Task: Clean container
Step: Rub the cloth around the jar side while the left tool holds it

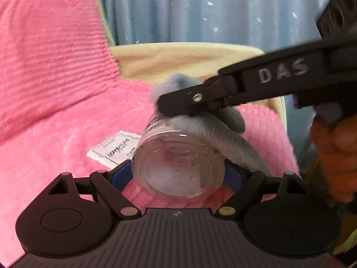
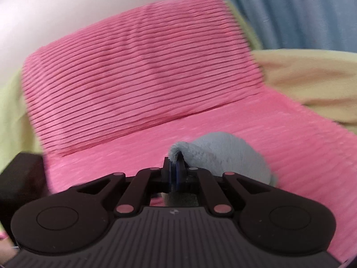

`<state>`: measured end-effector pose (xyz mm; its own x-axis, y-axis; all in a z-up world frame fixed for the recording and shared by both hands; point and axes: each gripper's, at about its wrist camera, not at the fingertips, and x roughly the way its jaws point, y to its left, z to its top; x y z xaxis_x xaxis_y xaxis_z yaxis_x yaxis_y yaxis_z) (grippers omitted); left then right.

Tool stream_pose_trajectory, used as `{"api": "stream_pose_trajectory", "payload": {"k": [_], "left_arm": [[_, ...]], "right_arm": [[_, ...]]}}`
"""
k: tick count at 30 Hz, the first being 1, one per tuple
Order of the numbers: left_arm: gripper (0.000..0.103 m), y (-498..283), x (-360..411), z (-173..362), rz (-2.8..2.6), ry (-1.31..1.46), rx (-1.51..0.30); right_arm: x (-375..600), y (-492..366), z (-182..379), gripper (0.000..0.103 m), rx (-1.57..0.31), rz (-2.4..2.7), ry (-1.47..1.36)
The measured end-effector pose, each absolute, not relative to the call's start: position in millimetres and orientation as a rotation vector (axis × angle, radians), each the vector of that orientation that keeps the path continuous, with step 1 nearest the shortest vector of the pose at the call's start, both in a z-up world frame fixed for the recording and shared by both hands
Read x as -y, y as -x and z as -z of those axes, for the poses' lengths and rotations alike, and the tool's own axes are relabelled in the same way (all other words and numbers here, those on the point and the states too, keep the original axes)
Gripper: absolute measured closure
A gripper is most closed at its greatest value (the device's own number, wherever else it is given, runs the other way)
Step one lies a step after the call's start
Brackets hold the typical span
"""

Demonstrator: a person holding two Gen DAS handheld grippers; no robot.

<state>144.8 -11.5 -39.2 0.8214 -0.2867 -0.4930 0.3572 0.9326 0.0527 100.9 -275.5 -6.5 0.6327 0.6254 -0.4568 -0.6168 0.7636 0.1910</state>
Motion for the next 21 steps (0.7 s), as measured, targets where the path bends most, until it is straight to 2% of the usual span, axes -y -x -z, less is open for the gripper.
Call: {"api": "stream_pose_trajectory", "payload": {"k": [9,15,21], "left_arm": [[0.017,-142.6,23.2,40.3,0.337,-0.229,-0.487],[0.015,-147.0,0.0,38.6,0.378,-0.041,-0.518],[0.017,-157.1,-15.4,42.4,0.408,0.083,-0.554]], "right_arm": [[284.8,-115.9,8.2,0.102,-0.476,-0.584,-0.008],[284.8,-115.2,10.2,0.102,-0.469,-0.575,-0.022],[283.8,-113.5,11.6,0.102,-0.464,-0.571,-0.025]]}}
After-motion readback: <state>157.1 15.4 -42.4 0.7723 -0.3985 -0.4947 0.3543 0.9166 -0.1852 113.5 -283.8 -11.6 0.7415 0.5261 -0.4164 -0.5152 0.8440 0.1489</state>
